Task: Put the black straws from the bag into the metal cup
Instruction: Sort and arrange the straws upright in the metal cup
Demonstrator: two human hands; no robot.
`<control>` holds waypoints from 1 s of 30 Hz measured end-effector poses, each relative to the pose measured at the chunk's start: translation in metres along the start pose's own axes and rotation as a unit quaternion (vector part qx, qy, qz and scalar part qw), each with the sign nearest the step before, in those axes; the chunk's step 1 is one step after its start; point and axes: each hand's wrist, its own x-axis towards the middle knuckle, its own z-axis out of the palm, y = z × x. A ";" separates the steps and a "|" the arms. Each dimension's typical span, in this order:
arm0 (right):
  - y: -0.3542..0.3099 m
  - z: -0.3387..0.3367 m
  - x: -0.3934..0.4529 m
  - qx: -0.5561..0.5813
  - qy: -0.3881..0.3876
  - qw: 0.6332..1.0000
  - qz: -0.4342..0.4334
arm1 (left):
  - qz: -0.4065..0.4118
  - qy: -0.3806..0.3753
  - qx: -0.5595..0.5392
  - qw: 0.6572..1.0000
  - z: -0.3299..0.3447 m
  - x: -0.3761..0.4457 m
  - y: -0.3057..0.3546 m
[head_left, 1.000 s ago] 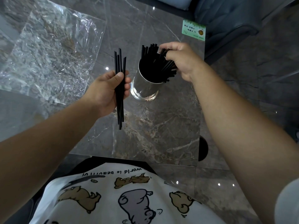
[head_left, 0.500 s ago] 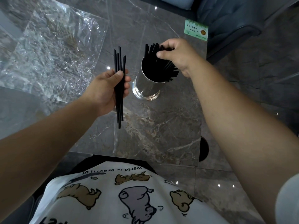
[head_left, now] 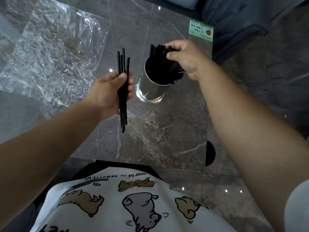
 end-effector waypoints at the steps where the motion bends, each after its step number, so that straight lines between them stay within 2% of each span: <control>1: 0.000 0.000 0.000 0.002 -0.004 1.000 0.003 | 0.000 -0.002 0.000 1.000 0.000 0.000 0.000; 10: -0.011 0.002 -0.002 -0.033 -0.045 0.998 0.003 | 0.000 -0.005 -0.003 1.000 -0.001 -0.001 -0.002; 14: -0.014 0.009 0.001 -0.067 -0.011 0.998 -0.014 | 0.000 -0.007 -0.003 1.000 -0.001 -0.002 -0.002; 21: -0.011 0.009 -0.001 -0.055 0.007 0.998 -0.018 | 0.006 0.008 0.000 1.000 -0.004 -0.003 -0.002; 30: -0.016 0.004 -0.003 -0.056 -0.036 0.998 -0.008 | 0.004 -0.001 -0.004 1.000 -0.005 -0.003 -0.003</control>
